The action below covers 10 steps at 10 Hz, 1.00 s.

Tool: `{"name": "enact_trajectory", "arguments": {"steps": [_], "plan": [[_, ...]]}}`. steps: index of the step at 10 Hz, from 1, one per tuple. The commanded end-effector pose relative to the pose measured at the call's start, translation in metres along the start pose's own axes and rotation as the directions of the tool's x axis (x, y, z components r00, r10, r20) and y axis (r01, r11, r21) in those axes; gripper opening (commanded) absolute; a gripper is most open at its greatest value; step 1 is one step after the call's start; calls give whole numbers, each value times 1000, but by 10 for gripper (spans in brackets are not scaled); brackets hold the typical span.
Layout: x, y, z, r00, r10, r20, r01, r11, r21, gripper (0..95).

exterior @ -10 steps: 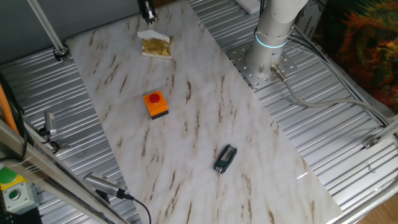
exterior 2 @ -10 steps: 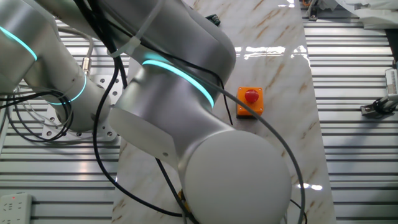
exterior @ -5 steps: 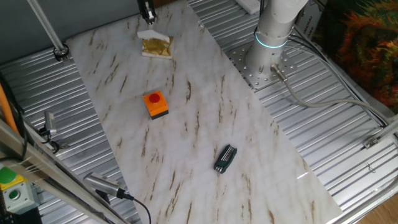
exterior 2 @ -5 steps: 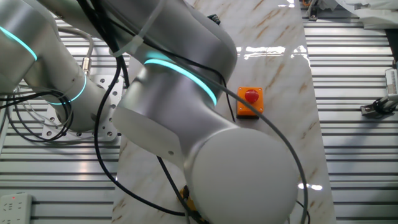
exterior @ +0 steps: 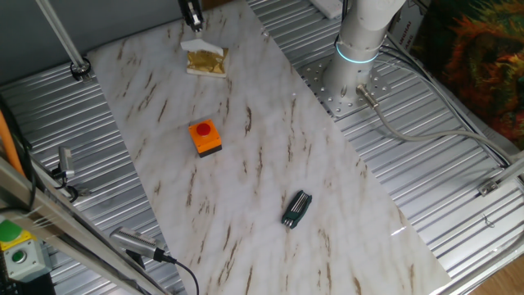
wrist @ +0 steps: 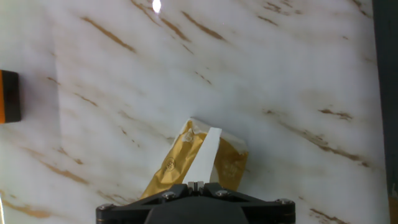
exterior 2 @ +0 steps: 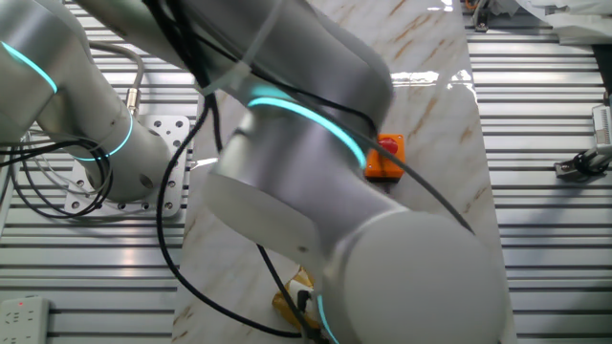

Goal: Pull out a napkin

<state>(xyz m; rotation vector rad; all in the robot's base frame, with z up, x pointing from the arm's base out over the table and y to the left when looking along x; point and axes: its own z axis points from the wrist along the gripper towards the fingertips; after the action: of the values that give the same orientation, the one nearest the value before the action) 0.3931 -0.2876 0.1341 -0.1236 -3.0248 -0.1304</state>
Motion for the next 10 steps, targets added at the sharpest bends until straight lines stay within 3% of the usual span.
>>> {"name": "enact_trajectory", "arguments": {"steps": [1,7,10], "plan": [[2,0,-1,1000,5,-9,-5,1000,2,0],[1,0,1,1000,4,-13,-4,1000,-6,0],[-6,-4,13,1000,3,-9,-3,1000,-14,0]]}}
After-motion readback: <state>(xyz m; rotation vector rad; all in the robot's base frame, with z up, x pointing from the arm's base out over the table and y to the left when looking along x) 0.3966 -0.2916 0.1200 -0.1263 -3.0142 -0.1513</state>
